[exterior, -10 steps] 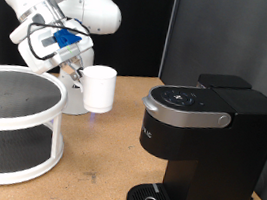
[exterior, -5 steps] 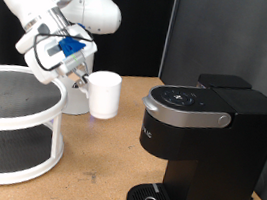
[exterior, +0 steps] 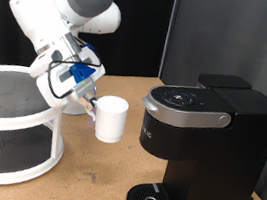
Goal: Make a cup of coffee with the keurig machine
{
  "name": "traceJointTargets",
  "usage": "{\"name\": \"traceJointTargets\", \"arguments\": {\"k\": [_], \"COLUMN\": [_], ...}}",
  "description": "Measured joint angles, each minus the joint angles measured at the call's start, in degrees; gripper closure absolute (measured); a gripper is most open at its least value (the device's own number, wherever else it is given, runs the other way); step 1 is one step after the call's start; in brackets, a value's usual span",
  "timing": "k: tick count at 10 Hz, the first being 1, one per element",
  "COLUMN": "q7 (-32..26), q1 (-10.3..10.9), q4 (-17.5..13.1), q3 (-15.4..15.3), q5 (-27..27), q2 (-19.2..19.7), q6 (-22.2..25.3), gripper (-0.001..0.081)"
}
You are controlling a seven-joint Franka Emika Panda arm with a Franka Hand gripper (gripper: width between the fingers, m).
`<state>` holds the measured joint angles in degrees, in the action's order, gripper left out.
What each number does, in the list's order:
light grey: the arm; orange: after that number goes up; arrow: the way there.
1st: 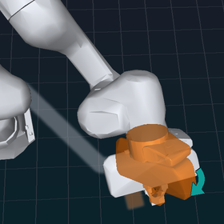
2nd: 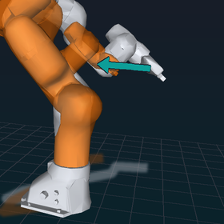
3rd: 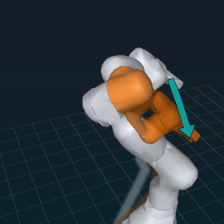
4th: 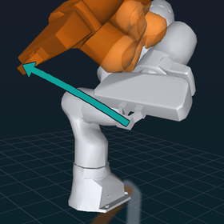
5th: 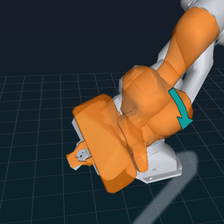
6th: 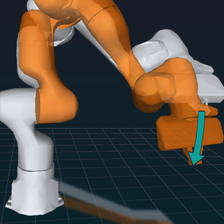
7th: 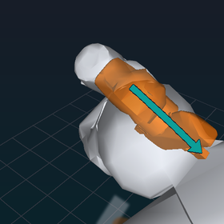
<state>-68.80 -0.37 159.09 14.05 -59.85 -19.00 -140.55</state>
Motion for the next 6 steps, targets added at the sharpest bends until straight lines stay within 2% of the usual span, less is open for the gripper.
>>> {"name": "traceJointTargets", "arguments": {"k": [6], "q7": [-12.07], "q1": [2.87], "q4": [-0.3], "q3": [-0.65], "q5": [-12.52], "q2": [7.85], "q6": [-5.23], "gripper": [0.0734]}}
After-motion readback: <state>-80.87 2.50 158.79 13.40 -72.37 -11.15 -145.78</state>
